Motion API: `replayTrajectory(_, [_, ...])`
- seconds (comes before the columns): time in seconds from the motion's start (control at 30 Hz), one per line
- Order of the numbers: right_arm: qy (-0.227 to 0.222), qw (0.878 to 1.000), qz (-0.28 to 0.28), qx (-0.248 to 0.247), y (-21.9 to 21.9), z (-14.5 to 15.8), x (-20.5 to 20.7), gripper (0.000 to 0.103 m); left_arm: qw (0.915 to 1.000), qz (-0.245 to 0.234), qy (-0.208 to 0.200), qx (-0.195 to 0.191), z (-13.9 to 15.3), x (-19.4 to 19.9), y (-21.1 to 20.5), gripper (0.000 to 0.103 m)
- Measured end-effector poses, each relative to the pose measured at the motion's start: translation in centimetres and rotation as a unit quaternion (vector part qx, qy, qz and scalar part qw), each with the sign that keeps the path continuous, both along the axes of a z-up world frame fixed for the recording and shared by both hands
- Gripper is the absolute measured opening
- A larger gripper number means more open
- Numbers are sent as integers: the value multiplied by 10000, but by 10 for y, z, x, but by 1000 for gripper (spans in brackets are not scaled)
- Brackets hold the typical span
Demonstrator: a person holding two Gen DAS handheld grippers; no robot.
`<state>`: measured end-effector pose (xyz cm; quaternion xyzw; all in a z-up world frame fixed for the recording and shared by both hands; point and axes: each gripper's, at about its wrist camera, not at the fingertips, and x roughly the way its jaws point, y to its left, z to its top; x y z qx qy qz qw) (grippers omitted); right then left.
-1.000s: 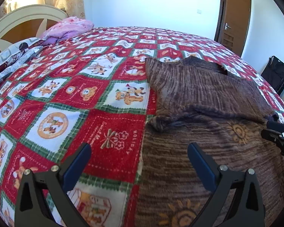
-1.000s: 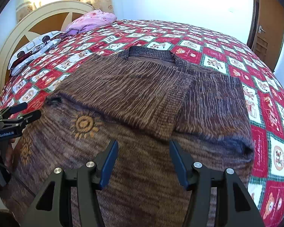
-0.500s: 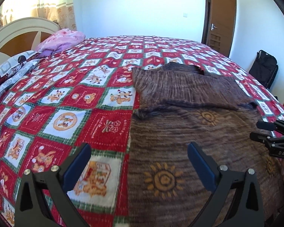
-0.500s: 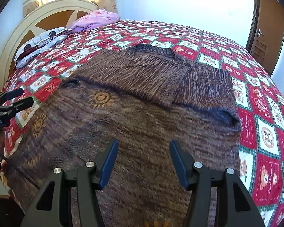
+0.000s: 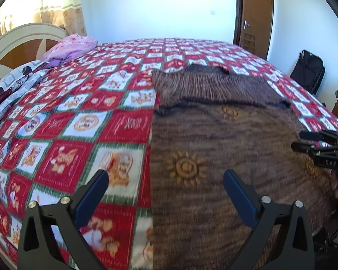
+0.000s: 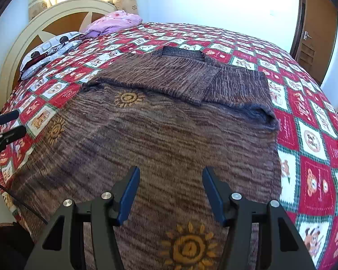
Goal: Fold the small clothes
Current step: 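Release the folded side and smooth it flat with the left gripper, then move both grippers to the sweater hem and close them on it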
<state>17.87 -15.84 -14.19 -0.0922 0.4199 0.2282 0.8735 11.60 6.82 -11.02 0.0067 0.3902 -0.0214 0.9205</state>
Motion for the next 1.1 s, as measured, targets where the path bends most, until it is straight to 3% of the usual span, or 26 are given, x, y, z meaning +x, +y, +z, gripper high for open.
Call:
replayTrajectory(0.53, [67, 9999, 130, -84, -4, 1, -40, 63, 9989, -285, 329, 169, -17, -37, -15, 103])
replayTrajectory(0.63, [112, 9998, 155, -45, -7, 2, -48, 69, 9986, -280, 454, 41, -20, -43, -10, 103])
replayTrajectory(1.1, [104, 9996, 27, -274, -40, 0, -95, 69, 9960, -53, 820, -351, -37, -73, 12, 103])
